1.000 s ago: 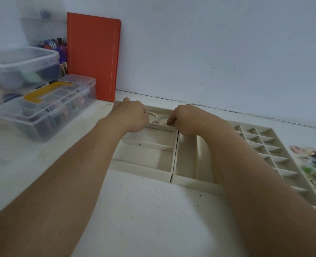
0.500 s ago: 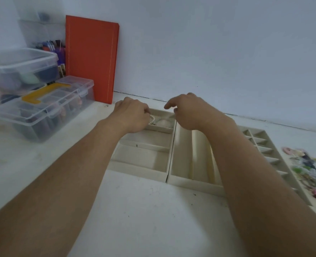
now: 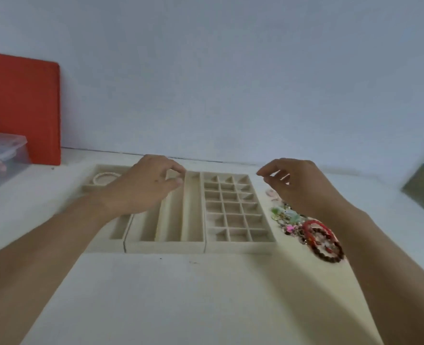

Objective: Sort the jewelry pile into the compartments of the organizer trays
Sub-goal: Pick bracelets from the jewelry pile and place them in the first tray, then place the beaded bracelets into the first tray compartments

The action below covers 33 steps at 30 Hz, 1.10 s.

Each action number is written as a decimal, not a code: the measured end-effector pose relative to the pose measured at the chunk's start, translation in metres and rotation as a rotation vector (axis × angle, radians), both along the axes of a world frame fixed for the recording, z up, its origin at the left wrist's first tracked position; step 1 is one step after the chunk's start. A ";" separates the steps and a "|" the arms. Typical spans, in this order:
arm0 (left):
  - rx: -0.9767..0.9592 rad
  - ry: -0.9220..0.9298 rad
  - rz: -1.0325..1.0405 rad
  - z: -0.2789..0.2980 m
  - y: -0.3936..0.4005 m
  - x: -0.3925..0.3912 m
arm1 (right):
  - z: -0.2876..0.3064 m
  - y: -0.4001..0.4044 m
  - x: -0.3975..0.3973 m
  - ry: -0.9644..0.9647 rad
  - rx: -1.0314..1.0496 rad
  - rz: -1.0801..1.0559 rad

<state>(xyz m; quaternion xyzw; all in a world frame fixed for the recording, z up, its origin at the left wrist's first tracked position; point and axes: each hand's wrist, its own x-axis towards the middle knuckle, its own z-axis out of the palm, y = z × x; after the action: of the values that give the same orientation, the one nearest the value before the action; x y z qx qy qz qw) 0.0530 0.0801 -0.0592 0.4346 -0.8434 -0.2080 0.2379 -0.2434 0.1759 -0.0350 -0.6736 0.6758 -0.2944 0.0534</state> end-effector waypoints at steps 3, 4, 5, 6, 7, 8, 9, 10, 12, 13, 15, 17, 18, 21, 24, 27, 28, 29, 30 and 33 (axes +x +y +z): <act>-0.021 -0.046 -0.093 0.001 0.025 -0.051 | -0.010 0.026 -0.054 0.009 0.055 -0.111; -0.007 -0.063 -0.126 0.002 0.033 -0.071 | -0.015 0.033 -0.068 0.010 0.064 -0.139; 0.007 -0.078 -0.154 0.002 0.040 -0.090 | -0.019 0.039 -0.080 0.002 0.071 -0.163; 0.029 -0.084 -0.177 0.001 0.046 -0.107 | -0.025 0.043 -0.088 -0.015 0.076 -0.177; 0.048 -0.092 -0.202 -0.001 0.050 -0.125 | -0.029 0.047 -0.095 -0.032 0.087 -0.193; 0.063 -0.101 -0.228 -0.003 0.056 -0.147 | -0.033 0.052 -0.105 -0.044 0.110 -0.205; 0.070 -0.114 -0.244 -0.006 0.060 -0.164 | -0.036 0.054 -0.109 -0.047 0.153 -0.202; 0.072 -0.115 -0.260 -0.009 0.064 -0.179 | -0.038 0.057 -0.113 -0.045 0.204 -0.196; 0.055 -0.096 -0.304 -0.015 0.070 -0.211 | -0.042 0.060 -0.120 -0.041 0.301 -0.219; 0.046 -0.081 -0.316 -0.018 0.072 -0.223 | -0.045 0.059 -0.121 -0.035 0.331 -0.236; 0.058 -0.057 -0.323 -0.027 0.074 -0.247 | -0.053 0.058 -0.126 -0.023 0.362 -0.294; 0.066 -0.074 -0.292 -0.037 0.074 -0.261 | -0.057 0.057 -0.127 -0.011 0.393 -0.338; 0.067 -0.089 -0.281 -0.041 0.074 -0.266 | -0.057 0.057 -0.127 -0.008 0.412 -0.351; 0.076 -0.124 -0.270 -0.049 0.071 -0.274 | -0.059 0.055 -0.129 0.004 0.428 -0.373; 0.084 -0.104 -0.273 -0.051 0.069 -0.276 | -0.060 0.054 -0.131 -0.021 0.402 -0.364; 0.106 -0.069 -0.277 -0.051 0.067 -0.276 | -0.052 0.058 -0.129 -0.148 0.327 -0.288; 0.103 -0.062 -0.269 -0.049 0.065 -0.275 | -0.049 0.060 -0.127 -0.208 0.290 -0.254; 0.116 -0.038 -0.262 -0.047 0.064 -0.274 | -0.045 0.061 -0.126 -0.263 0.253 -0.231; 0.138 0.002 -0.263 -0.043 0.063 -0.272 | -0.042 0.063 -0.125 -0.306 0.227 -0.223; 0.209 0.106 -0.264 -0.030 0.061 -0.265 | -0.038 0.067 -0.129 -0.363 0.256 -0.243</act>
<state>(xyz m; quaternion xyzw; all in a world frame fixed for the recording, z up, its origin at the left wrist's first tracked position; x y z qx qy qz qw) -0.2124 0.1409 -0.0890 0.3309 -0.8532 -0.3466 0.2059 -0.3727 0.2431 -0.0726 -0.5112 0.7630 -0.3268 0.2229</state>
